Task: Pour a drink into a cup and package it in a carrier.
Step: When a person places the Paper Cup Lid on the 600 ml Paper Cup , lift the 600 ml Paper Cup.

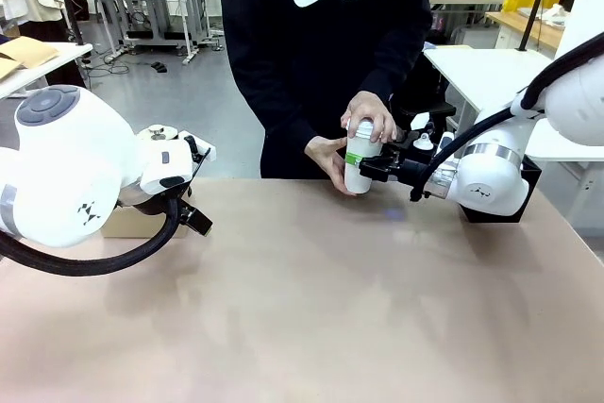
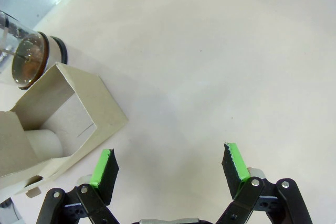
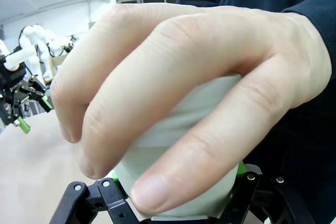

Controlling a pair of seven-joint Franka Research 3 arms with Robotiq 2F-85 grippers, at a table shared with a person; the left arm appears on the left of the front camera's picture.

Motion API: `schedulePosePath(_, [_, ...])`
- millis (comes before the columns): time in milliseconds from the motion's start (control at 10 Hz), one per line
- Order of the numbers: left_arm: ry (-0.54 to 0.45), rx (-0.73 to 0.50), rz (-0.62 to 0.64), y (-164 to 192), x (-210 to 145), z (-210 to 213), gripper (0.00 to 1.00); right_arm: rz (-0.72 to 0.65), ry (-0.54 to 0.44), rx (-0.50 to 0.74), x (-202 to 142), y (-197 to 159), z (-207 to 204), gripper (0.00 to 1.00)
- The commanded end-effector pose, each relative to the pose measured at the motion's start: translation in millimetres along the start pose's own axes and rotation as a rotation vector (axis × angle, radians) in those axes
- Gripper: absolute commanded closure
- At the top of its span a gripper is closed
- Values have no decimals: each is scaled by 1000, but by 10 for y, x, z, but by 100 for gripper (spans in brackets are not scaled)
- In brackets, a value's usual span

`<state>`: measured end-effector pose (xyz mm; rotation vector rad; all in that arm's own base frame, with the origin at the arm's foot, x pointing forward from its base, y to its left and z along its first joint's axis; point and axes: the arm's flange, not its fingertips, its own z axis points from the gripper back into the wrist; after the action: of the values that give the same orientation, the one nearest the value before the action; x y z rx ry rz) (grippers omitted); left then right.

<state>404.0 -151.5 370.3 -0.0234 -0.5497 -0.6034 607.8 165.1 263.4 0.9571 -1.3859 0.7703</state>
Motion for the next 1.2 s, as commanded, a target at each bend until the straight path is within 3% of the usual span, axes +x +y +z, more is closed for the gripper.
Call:
schedulePosePath(0, [-1, -1, 0, 0, -1, 2, 0, 8, -6, 4, 71, 17, -36, 19])
schedulePosePath(1100, [-1, -1, 0, 0, -1, 2, 0, 8, -6, 4, 71, 17, -36, 19])
